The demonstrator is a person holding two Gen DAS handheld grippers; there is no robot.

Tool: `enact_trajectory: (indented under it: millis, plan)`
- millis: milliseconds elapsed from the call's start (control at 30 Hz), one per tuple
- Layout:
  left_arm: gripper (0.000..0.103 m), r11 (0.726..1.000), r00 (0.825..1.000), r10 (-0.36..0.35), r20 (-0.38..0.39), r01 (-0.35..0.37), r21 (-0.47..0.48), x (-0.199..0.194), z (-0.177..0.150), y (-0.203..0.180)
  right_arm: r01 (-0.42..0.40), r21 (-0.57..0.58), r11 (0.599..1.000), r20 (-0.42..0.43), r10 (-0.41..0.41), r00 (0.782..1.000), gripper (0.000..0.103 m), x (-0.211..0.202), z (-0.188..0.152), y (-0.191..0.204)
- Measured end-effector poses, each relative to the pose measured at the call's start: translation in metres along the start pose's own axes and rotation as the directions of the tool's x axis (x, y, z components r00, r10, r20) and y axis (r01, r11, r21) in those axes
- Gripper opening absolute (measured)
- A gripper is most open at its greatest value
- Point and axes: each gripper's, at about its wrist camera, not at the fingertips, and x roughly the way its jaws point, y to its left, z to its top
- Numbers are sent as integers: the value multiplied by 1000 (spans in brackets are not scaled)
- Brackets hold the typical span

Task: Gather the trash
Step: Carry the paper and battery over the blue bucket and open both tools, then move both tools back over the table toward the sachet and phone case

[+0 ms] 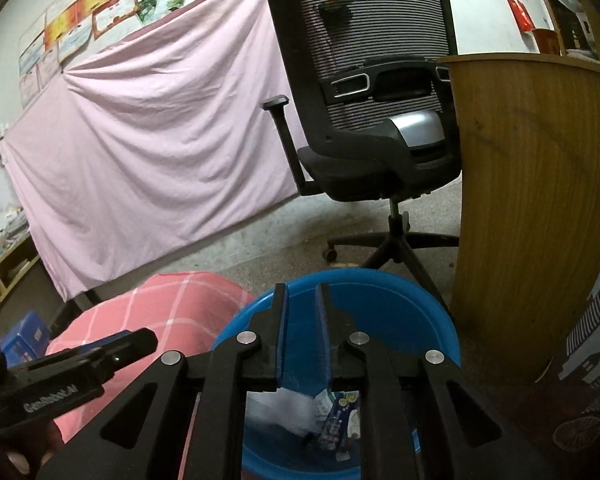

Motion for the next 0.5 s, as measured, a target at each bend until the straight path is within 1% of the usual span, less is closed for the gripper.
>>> enact_trajectory:
  millis: [67,133,167,200,267,300,333,367,400,433,467,500]
  plan:
    - [37,1000,1000,9,10,-9,-3,-4,1,4,1,-4,1000,5,-1,1000,17,-1,1,1]
    - [47,1000,999,21,45,-21,-10,-14,1,11,-1,-10,1000,18,1,1000,24,-4,2,3]
    - [50,1000,998,27,64,-27,-14,-19,0,15,-5,-13,1000,25,5,1000,27,-4,3,4]
    - [55,999,995,37,88,-35,-21,-25,0,18,-9,-17,1000,34,9,999,27,-6,3,5]
    - [59,998,989,51,136,-47,-37,-37,0,27,-17,-31,999,51,19,999,27,-9,5,11]
    - [62,998,985,62,161,-55,-44,-44,1,31,-20,-39,999,60,22,998,27,-11,5,13]
    - [70,997,982,71,177,-63,-48,-49,2,35,-20,-49,999,71,23,997,27,-13,6,17]
    - [75,996,977,84,198,-75,-53,-54,3,38,-19,-61,998,84,25,996,27,-15,7,21]
    - [84,995,971,96,218,-85,-56,-59,4,41,-20,-71,997,99,27,995,28,-18,8,24]
    - [89,994,963,107,248,-94,-62,-66,3,45,-17,-81,997,119,26,993,29,-21,9,28]
    - [92,992,954,117,277,-102,-68,-71,3,49,-12,-90,996,142,25,990,34,-25,10,32]
    - [98,991,943,129,307,-112,-73,-78,2,53,-11,-97,995,166,27,986,43,-29,10,37]
